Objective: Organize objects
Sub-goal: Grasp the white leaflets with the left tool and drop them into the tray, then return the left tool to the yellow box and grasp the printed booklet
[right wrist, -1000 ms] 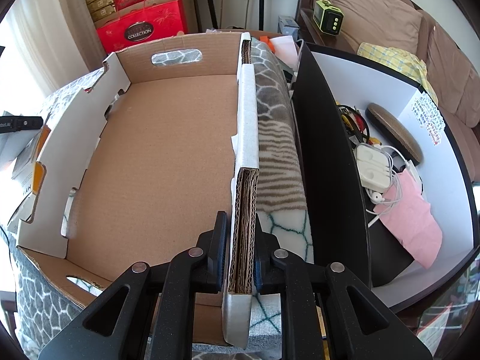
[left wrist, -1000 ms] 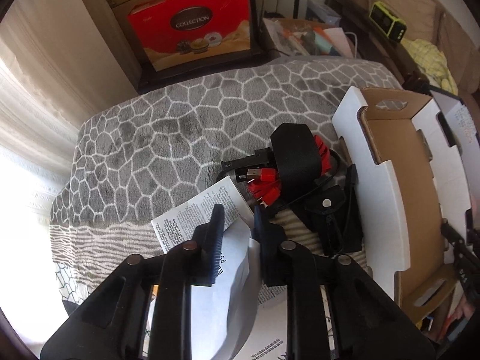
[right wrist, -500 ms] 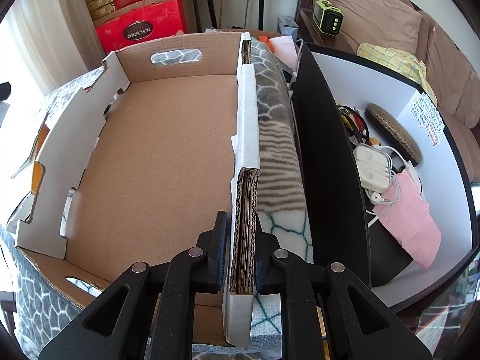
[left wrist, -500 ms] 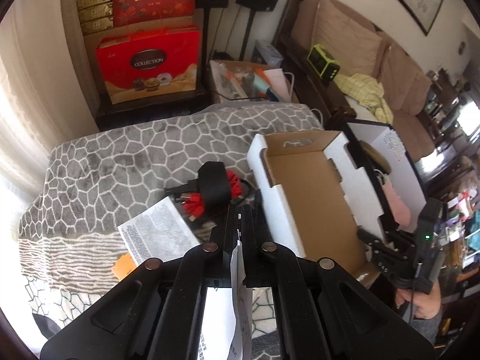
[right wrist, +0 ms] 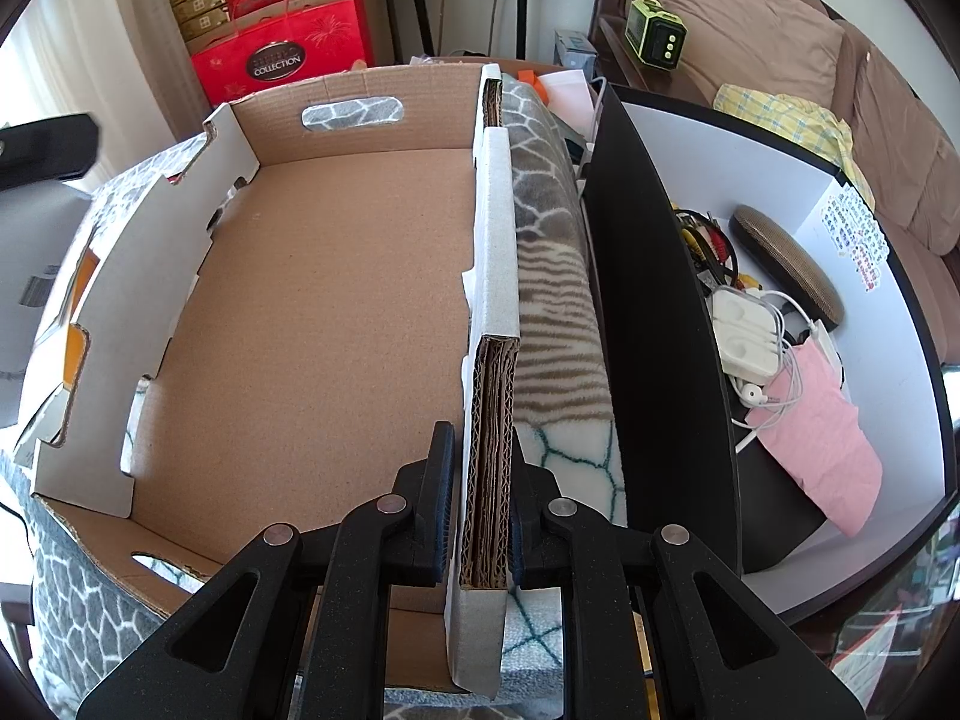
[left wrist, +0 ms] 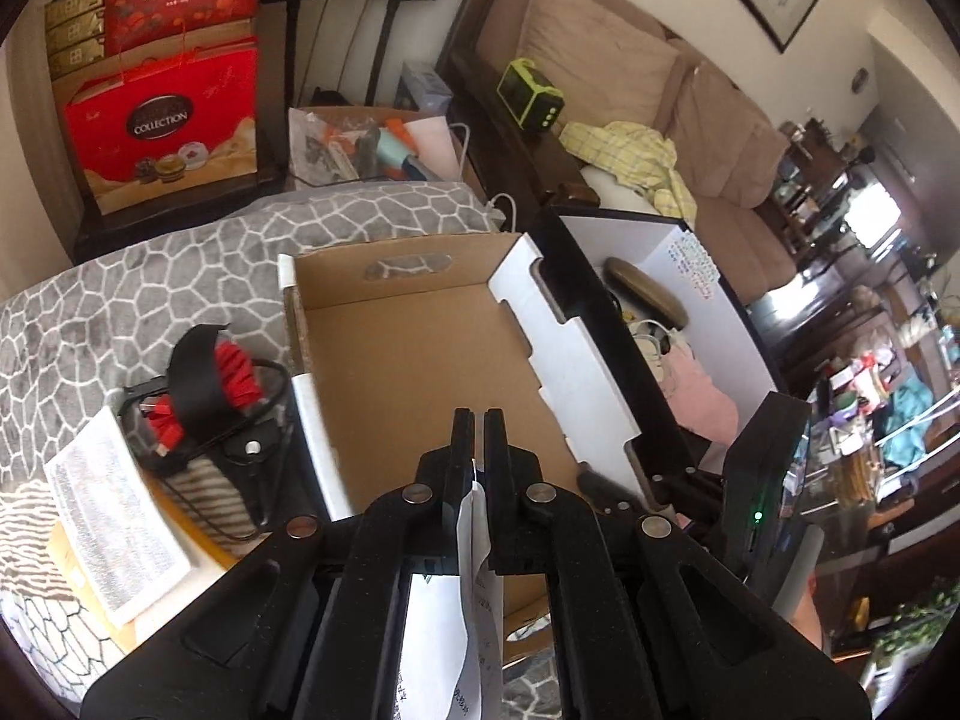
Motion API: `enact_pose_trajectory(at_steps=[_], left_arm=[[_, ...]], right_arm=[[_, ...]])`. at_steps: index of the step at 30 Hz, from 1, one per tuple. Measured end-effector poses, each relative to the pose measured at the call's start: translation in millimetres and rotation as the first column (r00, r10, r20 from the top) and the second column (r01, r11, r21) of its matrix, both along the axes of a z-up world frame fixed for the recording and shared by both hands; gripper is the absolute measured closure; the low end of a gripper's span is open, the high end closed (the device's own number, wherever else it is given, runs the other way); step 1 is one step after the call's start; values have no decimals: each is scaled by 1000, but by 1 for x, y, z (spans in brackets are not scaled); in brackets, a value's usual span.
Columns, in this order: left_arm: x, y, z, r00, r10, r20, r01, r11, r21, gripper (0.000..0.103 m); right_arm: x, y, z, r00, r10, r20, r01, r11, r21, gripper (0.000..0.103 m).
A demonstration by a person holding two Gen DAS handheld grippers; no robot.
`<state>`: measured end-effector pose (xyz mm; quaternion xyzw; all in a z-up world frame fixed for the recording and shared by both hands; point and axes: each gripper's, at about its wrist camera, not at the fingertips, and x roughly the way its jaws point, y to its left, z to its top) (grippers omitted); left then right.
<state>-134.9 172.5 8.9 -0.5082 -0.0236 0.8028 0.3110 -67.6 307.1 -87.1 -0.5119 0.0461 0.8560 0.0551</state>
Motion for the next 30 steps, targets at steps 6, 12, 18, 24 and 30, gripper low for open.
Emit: enact_pose_trajectory(at_steps=[6, 12, 18, 24, 30], left_arm=[[-3, 18, -9, 1000, 15, 8, -15, 999, 42, 58], [-2, 8, -1, 999, 31, -28, -29, 998, 48, 41], [0, -21, 7, 995, 66, -70, -66, 998, 2, 33], [-5, -62, 2, 986, 140, -92, -150, 982, -112, 32], [-16, -112, -15, 968, 241, -74, -251, 952, -178, 24]], right_arm=[[1, 0, 0, 1000, 1, 1, -1, 1000, -2, 88], [1, -1, 0, 1000, 0, 1, 0, 1000, -3, 88], [0, -1, 1, 1000, 0, 1, 0, 1000, -4, 88], [0, 0, 1, 1000, 0, 2, 0, 1000, -2, 88], [0, -1, 1, 1000, 0, 3, 0, 1000, -2, 88]])
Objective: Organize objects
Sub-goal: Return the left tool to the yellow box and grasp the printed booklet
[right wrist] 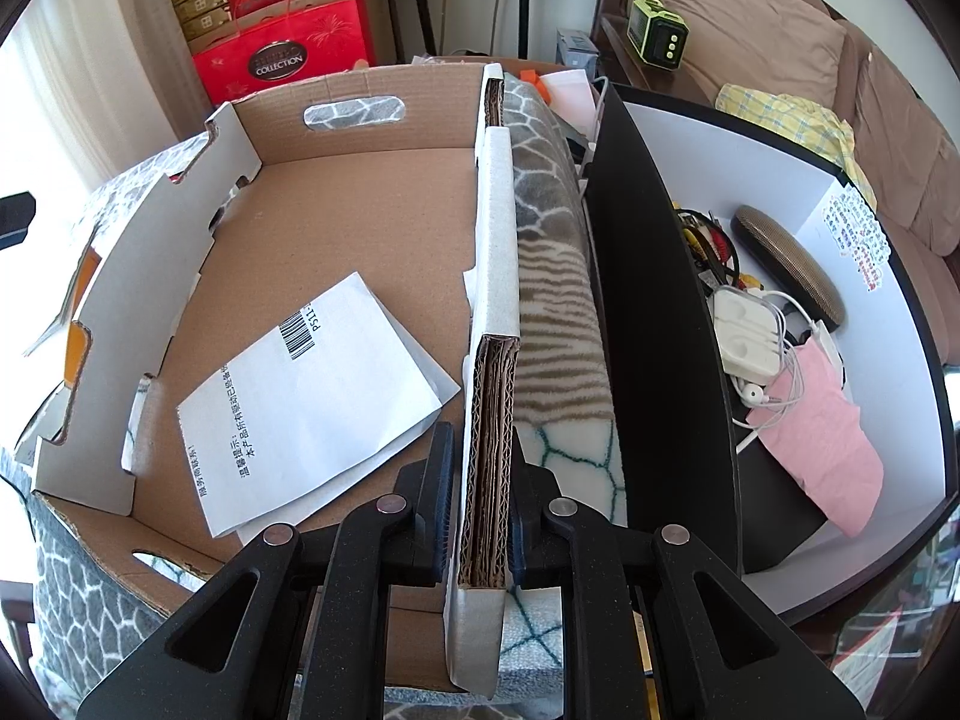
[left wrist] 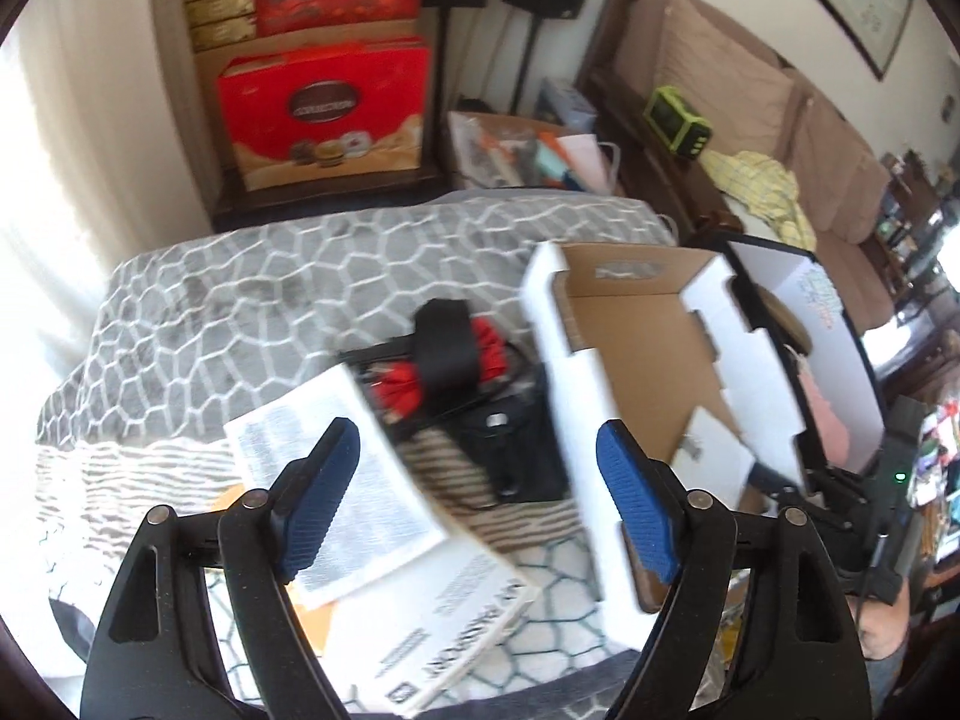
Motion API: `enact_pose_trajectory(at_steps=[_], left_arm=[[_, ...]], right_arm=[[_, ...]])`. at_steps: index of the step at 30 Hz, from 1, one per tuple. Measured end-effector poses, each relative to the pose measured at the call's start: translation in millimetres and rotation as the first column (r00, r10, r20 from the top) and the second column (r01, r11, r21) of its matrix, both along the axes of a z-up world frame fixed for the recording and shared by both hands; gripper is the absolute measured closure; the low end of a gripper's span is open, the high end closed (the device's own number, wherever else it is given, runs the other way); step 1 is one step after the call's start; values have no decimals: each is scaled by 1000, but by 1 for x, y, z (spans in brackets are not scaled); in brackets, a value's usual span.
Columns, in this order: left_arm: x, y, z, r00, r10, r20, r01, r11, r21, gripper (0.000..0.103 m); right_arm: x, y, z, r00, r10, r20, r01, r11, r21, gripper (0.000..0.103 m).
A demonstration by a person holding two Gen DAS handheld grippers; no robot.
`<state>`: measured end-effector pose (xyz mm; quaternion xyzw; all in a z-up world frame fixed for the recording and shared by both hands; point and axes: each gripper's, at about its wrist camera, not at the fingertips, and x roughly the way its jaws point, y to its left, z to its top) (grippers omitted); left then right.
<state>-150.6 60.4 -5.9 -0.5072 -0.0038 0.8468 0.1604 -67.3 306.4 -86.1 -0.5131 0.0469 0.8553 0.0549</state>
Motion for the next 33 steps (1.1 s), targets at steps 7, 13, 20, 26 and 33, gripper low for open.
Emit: enact_pose_trajectory(at_steps=[7, 13, 20, 26, 33], left_arm=[[-20, -40, -28, 991, 114, 65, -110, 992, -66, 21], [-40, -62, -50, 976, 175, 127, -167, 984, -66, 21], [-60, -64, -63, 962, 189, 198, -189, 982, -18, 21], [-66, -50, -69, 964, 191, 185, -179, 981, -79, 21], [-65, -35, -76, 968, 183, 174, -158, 976, -152, 21]], right_arm=[[0, 0, 0, 1000, 1, 0, -1, 1000, 0, 88], [0, 1, 0, 1000, 1, 1, -1, 1000, 2, 88], [0, 0, 0, 1000, 2, 4, -2, 1000, 4, 88], [1, 0, 0, 1000, 1, 4, -1, 1000, 5, 88], [1, 0, 0, 1000, 1, 4, -1, 1000, 7, 88]])
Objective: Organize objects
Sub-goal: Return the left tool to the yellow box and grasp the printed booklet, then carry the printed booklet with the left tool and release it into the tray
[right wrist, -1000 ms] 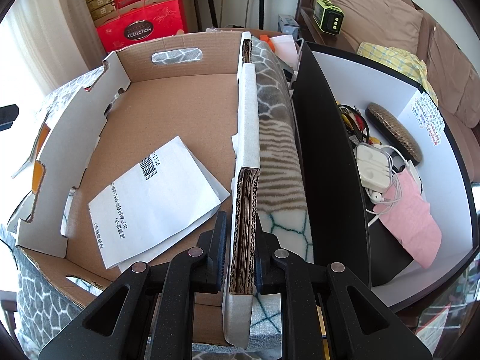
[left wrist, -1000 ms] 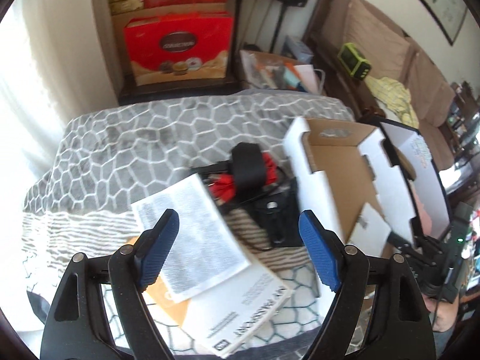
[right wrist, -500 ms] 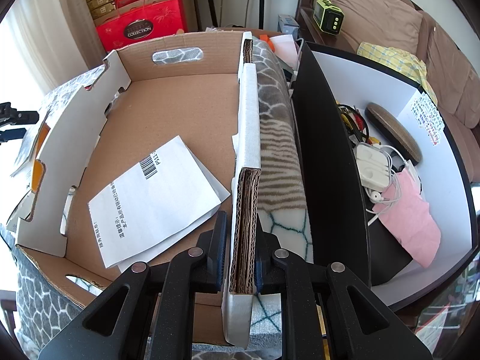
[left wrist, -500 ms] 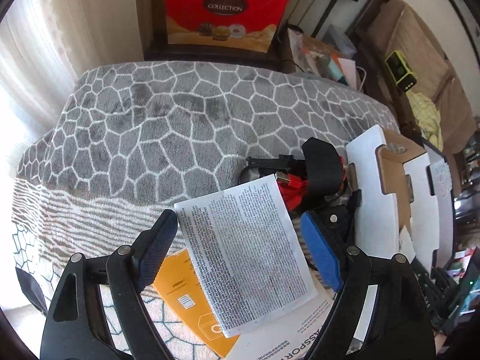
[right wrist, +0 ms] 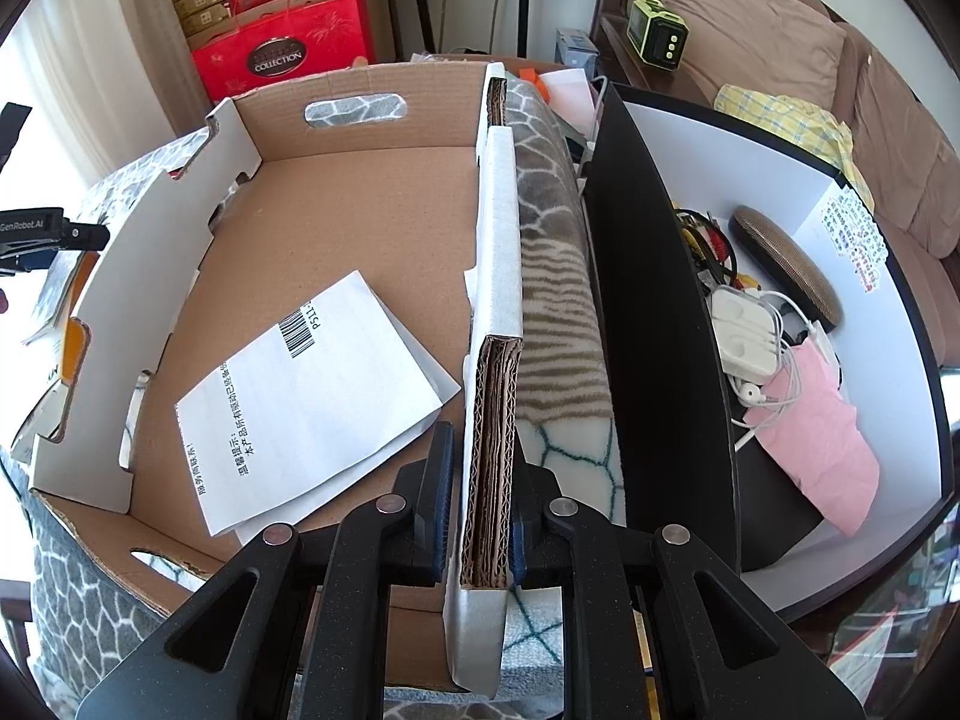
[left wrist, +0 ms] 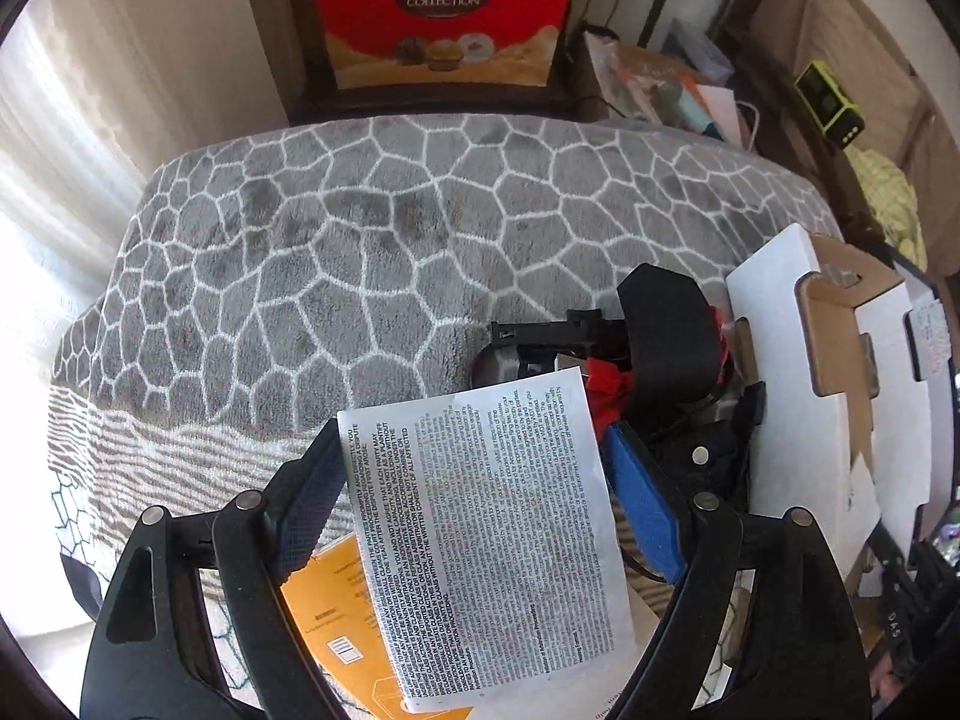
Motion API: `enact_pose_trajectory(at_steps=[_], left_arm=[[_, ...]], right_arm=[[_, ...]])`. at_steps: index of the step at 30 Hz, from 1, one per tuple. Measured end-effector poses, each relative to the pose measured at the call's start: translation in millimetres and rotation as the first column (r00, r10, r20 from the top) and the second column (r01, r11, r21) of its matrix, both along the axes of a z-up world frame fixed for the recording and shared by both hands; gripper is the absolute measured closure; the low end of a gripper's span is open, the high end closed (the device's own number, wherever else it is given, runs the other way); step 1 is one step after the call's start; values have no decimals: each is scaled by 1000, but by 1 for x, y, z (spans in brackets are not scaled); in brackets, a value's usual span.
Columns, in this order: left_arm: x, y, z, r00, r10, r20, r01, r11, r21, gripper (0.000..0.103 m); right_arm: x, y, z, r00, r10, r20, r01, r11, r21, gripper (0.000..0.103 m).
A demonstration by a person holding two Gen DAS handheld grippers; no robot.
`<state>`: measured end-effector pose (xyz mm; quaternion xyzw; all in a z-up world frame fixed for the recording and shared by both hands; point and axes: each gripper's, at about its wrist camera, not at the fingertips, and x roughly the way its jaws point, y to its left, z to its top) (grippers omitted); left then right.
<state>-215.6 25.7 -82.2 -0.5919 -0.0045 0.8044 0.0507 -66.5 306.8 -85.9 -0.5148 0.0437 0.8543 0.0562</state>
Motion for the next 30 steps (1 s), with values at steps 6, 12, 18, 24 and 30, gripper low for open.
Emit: enact_pose_trajectory(at_steps=[6, 12, 18, 24, 30], left_arm=[[4, 2, 4, 999, 10, -47, -10, 1000, -4, 25], [8, -1, 22, 995, 2, -105, -1, 1000, 4, 42], [14, 7, 32, 989, -30, -148, 26, 999, -31, 64], [20, 6, 43, 984, -46, -174, 43, 999, -21, 85], [28, 6, 57, 978, -52, -204, 57, 998, 20, 87]], right_arm=[[0, 0, 0, 1000, 0, 0, 0, 1000, 1, 88], [0, 0, 0, 1000, 0, 1, 0, 1000, 2, 88], [1, 1, 0, 1000, -3, 0, 3, 1000, 2, 88], [1, 0, 0, 1000, -2, 2, 2, 1000, 5, 88], [1, 0, 0, 1000, -2, 2, 2, 1000, 5, 88]])
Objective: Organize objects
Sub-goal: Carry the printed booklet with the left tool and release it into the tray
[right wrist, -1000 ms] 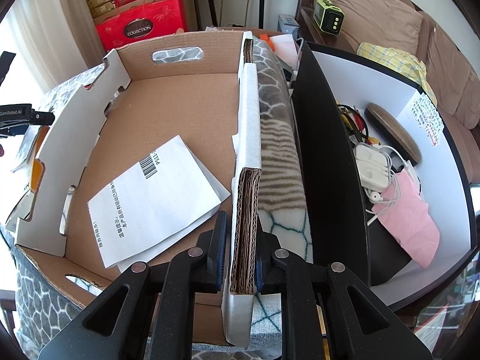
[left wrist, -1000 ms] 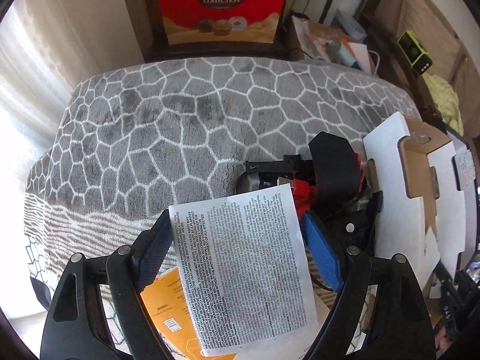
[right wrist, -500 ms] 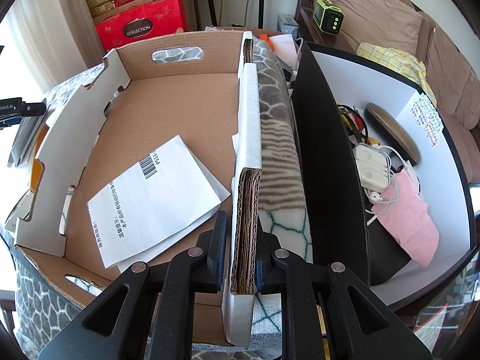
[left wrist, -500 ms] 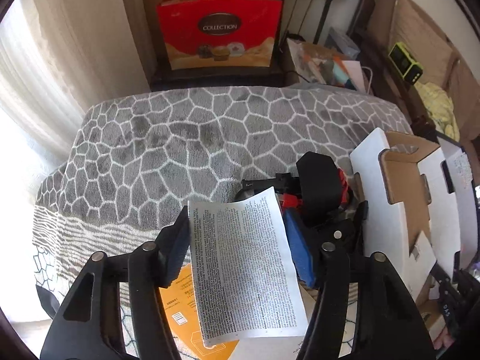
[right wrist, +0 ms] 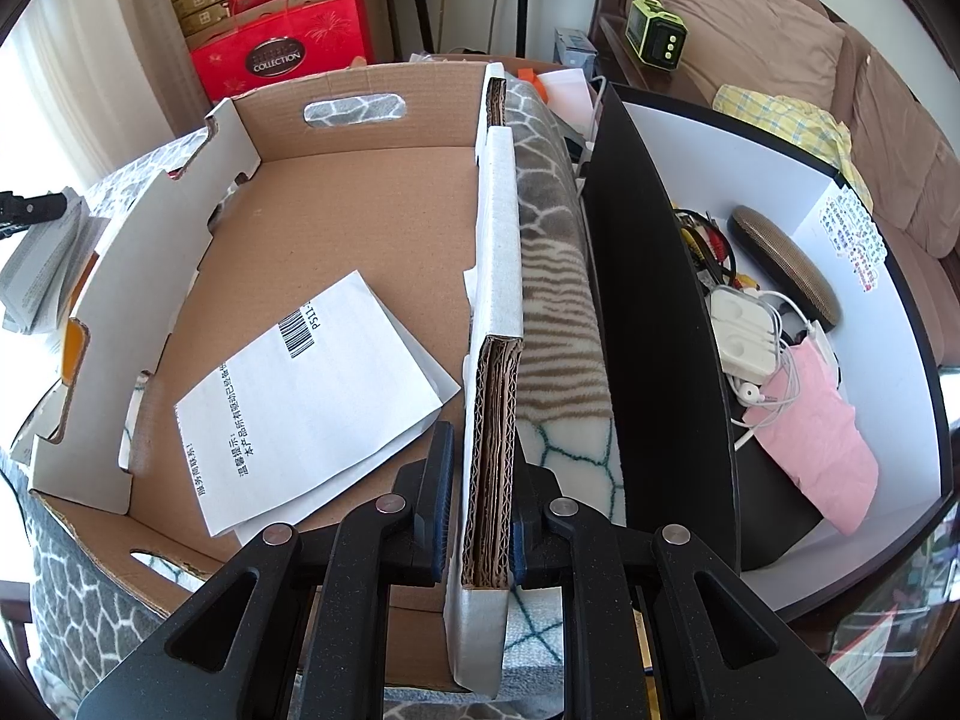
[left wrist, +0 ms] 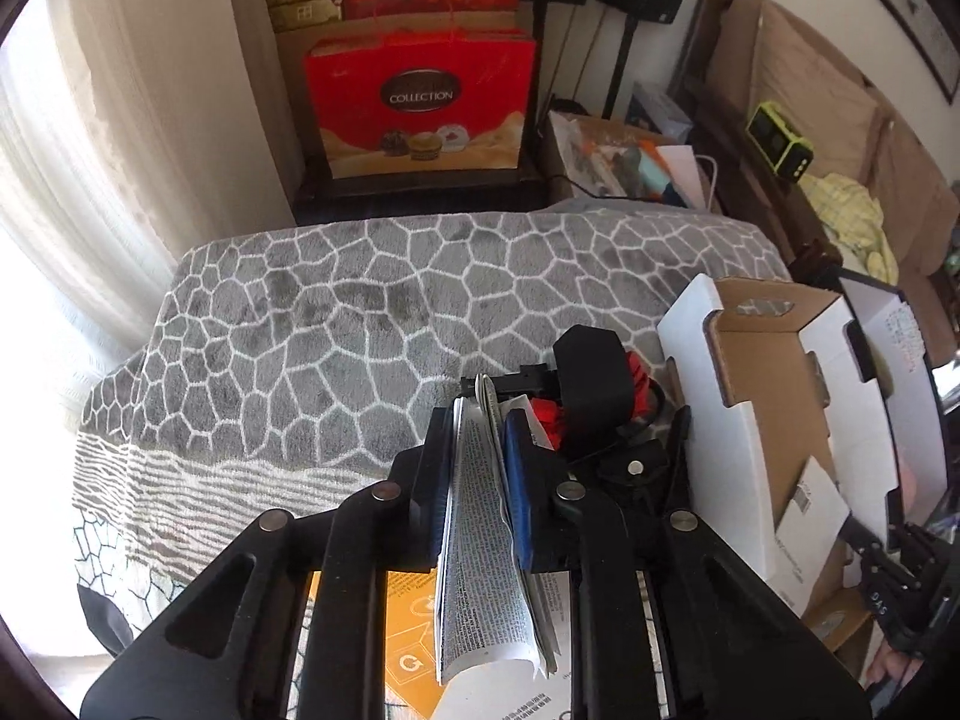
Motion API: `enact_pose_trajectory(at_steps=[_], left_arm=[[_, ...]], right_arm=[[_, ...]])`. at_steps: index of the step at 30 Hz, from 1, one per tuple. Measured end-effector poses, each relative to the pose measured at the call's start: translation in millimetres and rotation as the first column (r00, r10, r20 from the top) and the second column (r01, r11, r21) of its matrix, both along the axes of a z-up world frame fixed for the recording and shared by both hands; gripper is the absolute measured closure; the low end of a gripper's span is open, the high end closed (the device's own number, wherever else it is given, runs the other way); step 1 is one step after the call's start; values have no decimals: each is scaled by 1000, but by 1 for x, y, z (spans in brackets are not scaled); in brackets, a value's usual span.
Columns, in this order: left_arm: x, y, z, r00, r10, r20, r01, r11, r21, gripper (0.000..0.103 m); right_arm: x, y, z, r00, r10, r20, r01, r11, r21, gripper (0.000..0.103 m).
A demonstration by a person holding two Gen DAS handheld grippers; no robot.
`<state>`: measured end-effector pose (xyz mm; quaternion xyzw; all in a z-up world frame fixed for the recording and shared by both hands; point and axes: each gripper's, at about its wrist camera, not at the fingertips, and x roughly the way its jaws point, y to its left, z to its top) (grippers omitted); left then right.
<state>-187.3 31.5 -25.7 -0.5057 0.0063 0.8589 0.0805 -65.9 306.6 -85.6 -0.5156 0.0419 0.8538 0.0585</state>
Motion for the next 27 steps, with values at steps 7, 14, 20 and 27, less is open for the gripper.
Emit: enact_pose_trajectory(at_steps=[7, 14, 20, 27], left_arm=[[15, 14, 33, 996, -69, -50, 72, 995, 62, 87], [35, 45, 59, 984, -156, -86, 165, 981, 101, 87], [48, 78, 61, 971, -224, -85, 232, 967, 103, 87], [66, 121, 50, 948, -313, -62, 318, 943, 98, 87]], right_arm=[[0, 0, 0, 1000, -1, 0, 1, 1000, 0, 88], [0, 0, 0, 1000, 0, 0, 0, 1000, -1, 88], [-1, -1, 1, 1000, -1, 0, 1, 1000, -6, 88], [-1, -2, 1, 1000, -2, -1, 2, 1000, -8, 88]])
